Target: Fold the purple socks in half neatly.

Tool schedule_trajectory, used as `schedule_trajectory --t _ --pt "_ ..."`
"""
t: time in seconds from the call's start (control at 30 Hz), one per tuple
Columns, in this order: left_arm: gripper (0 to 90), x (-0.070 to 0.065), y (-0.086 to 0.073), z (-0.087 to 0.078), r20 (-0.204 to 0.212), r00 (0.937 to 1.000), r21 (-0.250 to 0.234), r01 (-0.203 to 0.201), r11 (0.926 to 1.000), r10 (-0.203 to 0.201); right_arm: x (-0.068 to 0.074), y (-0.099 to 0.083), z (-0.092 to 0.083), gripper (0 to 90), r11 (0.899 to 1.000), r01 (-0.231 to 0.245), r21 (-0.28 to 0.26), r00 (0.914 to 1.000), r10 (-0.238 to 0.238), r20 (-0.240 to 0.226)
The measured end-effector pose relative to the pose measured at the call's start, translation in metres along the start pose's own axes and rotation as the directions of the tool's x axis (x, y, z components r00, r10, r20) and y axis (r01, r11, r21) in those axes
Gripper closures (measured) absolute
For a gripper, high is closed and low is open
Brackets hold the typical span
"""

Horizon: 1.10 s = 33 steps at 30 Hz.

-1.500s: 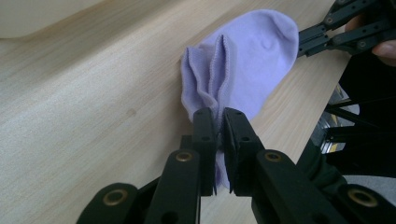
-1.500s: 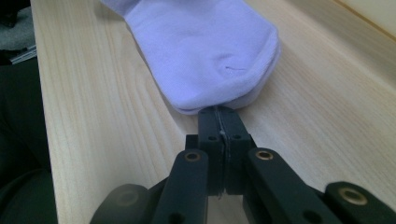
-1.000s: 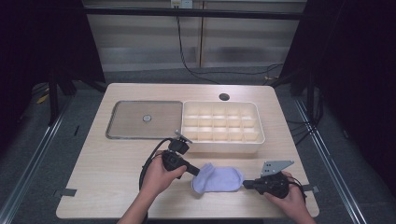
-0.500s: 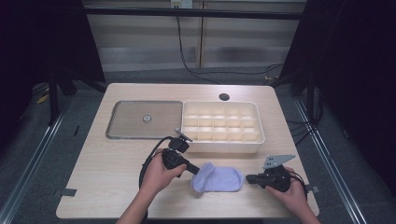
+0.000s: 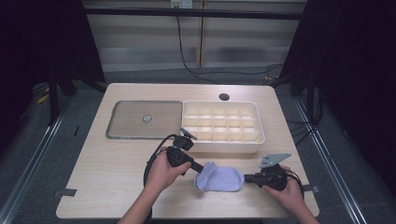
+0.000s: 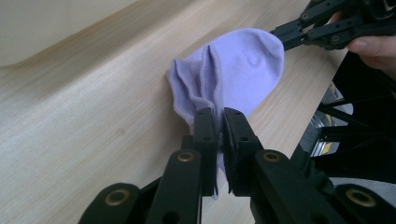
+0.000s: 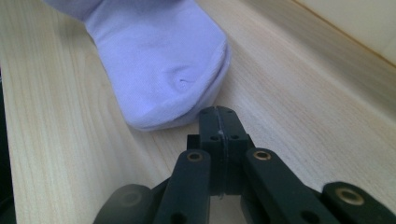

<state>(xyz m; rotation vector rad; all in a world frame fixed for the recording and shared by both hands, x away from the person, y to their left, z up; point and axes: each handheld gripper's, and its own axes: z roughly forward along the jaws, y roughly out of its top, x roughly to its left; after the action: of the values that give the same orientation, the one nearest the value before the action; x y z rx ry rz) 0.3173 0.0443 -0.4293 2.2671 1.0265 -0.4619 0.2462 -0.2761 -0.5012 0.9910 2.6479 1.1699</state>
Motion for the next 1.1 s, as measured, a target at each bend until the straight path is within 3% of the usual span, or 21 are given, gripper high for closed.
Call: schedule_trajectory --t 0.13,0.17,0.2,0.23,0.27,0.33,0.4,0.43,0.47,0.5,0.53,0.57,0.6,0.67,0.7,0.8,0.97,1.0,1.03,1.1 --pt "84.5 -0.006 0.003 -0.001 -0.001 1.0000 0.000 -0.006 1.0000 0.006 0.001 0.002 0.001 90.0 1.000 -0.005 0.009 1.0000 0.005 0.004" --pt "84.5 -0.005 0.005 -0.003 -0.003 0.9995 0.027 -0.030 0.9992 0.030 0.001 0.002 0.001 90.0 1.000 -0.005 0.009 1.0000 0.005 0.004" --pt "84.5 -0.006 0.006 -0.003 -0.004 0.9995 0.027 -0.030 0.9992 0.030 0.002 0.002 0.002 90.0 1.000 -0.003 0.007 1.0000 0.003 0.000" --pt "84.5 -0.009 0.006 -0.002 -0.007 1.0000 0.005 -0.001 1.0000 0.001 0.003 0.003 0.003 90.0 1.000 -0.003 0.010 1.0000 0.003 -0.004" --pt "84.5 -0.007 0.007 -0.003 -0.011 0.9995 0.025 -0.030 0.9992 0.030 0.003 0.004 0.003 90.0 1.000 0.000 0.011 1.0000 0.000 0.000" --pt "84.5 -0.009 0.008 -0.001 -0.012 0.9999 0.018 -0.010 0.9998 0.010 0.003 0.004 0.003 90.0 1.000 0.002 0.011 1.0000 -0.002 0.000" --pt "84.6 -0.009 0.009 0.000 -0.017 0.9994 0.037 -0.030 0.9989 0.030 0.004 0.005 0.004 90.0 1.000 0.003 0.011 1.0000 -0.003 -0.002" --pt "84.5 -0.011 0.010 0.002 -0.014 0.9999 0.022 -0.006 0.9997 0.007 0.005 0.005 0.005 90.0 1.000 0.001 0.011 1.0000 -0.001 -0.005" --pt "84.6 -0.011 0.011 0.003 -0.013 0.9993 0.041 -0.033 0.9986 0.034 0.005 0.006 0.006 90.0 1.000 0.001 0.012 1.0000 0.000 -0.007" --pt "84.6 -0.013 0.012 0.005 -0.012 0.9999 0.020 -0.007 0.9998 0.008 0.006 0.006 0.007 90.0 1.000 0.002 0.008 1.0000 -0.002 -0.009" --pt "84.5 -0.013 0.013 0.005 -0.013 0.9992 0.046 -0.036 0.9983 0.037 0.006 0.006 0.007 90.0 1.000 0.003 0.010 1.0000 -0.003 -0.006" --pt "84.6 -0.015 0.014 0.007 -0.008 0.9998 0.030 -0.016 0.9994 0.016 0.007 0.007 0.007 90.0 1.000 0.003 0.012 1.0000 -0.003 -0.007" --pt "84.5 -0.015 0.015 0.007 -0.001 0.9991 0.049 -0.041 0.9979 0.041 0.007 0.007 0.008 90.0 1.000 0.001 0.004 0.9998 -0.001 -0.018" --pt "84.6 -0.018 0.017 0.010 0.002 0.9994 0.044 -0.034 0.9985 0.034 0.008 0.007 0.009 90.0 1.000 0.001 0.004 0.9998 -0.001 -0.018" --pt "84.6 -0.018 0.018 0.011 0.007 0.9985 0.053 -0.054 0.9971 0.053 0.008 0.007 0.009 90.0 1.000 0.002 0.007 0.9999 -0.002 -0.017" --pt "84.6 -0.020 0.020 0.014 0.009 0.9983 0.063 -0.058 0.9963 0.058 0.009 0.007 0.009 90.0 1.000 -0.001 0.001 0.9998 0.001 -0.020" --pt "84.6 -0.020 0.020 0.015 0.001 0.9987 0.060 -0.051 0.9969 0.051 0.009 0.007 0.010 90.0 1.000 -0.006 0.000 0.9997 0.006 -0.023" --pt "84.6 -0.023 0.020 0.017 -0.006 0.9999 0.037 -0.011 0.9993 0.012 0.010 0.007 0.010 90.0 1.000 -0.009 0.002 0.9997 0.009 -0.025" --pt "84.6 -0.020 0.021 0.015 -0.002 0.9987 0.066 -0.051 0.9965 0.052 0.010 0.007 0.010 90.0 1.000 -0.009 0.002 0.9997 0.009 -0.025" --pt "84.6 -0.021 0.021 0.015 -0.001 0.9991 0.060 -0.042 0.9973 0.042 0.010 0.008 0.011 90.0 1.000 -0.010 0.003 0.9997 0.010 -0.024"
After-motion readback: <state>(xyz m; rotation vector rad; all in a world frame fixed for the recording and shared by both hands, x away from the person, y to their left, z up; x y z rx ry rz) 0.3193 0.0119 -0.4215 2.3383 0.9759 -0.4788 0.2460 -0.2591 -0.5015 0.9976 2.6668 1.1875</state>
